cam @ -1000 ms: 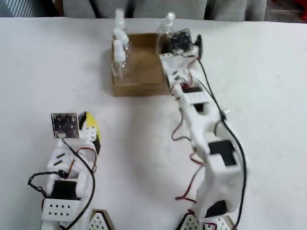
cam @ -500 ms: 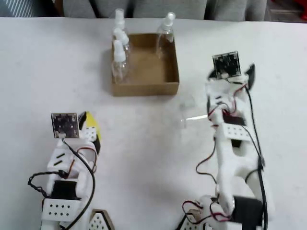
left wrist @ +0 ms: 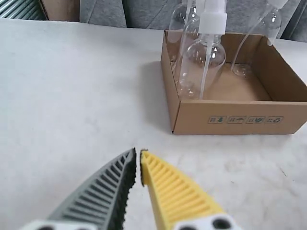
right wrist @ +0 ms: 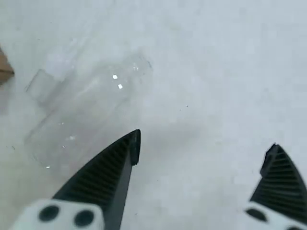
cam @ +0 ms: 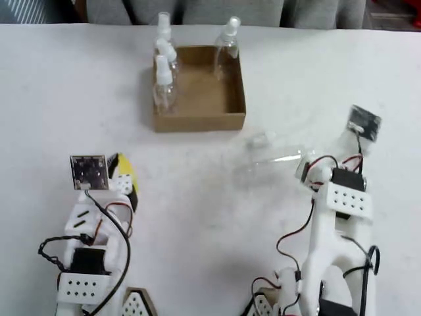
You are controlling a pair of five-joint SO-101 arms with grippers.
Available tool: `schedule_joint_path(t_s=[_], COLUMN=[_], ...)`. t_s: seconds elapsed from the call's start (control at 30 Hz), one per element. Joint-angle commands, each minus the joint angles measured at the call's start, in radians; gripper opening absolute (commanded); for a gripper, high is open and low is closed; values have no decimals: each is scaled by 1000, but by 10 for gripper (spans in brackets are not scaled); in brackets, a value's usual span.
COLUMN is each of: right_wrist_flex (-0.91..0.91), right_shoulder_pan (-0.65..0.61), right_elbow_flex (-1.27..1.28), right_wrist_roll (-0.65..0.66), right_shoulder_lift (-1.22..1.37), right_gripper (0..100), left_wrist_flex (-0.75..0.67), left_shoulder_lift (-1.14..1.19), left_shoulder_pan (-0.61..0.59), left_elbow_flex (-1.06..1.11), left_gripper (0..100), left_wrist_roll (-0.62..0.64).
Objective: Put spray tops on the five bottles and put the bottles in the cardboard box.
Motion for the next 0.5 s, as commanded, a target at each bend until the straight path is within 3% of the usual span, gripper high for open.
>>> schedule_joint_path(t_s=[0.0, 0.1, 0.2, 0.3, 0.47], right_wrist_flex=[30, 5, -48, -143, -289], right_shoulder_pan=[42, 159, 417, 653, 883], right_elbow_flex=[44, 87, 101, 127, 201], right_wrist_roll=[-158, -100, 31, 212, 417], right_shoulder_lift=[-54, -81, -101, -93, -41], right_gripper=[350, 351, 349, 348, 348], left_wrist_flex=[46, 224, 367, 420, 460], left_shoulder_lift=[-8, -7, -5, 28, 335], left_shoulder_pan=[27, 125, 254, 381, 544], left_elbow_flex=[-51, -181, -330, -474, -703], left_gripper=[23, 24, 24, 24, 24], left_wrist_roll=[-5, -97, -216, -308, -364])
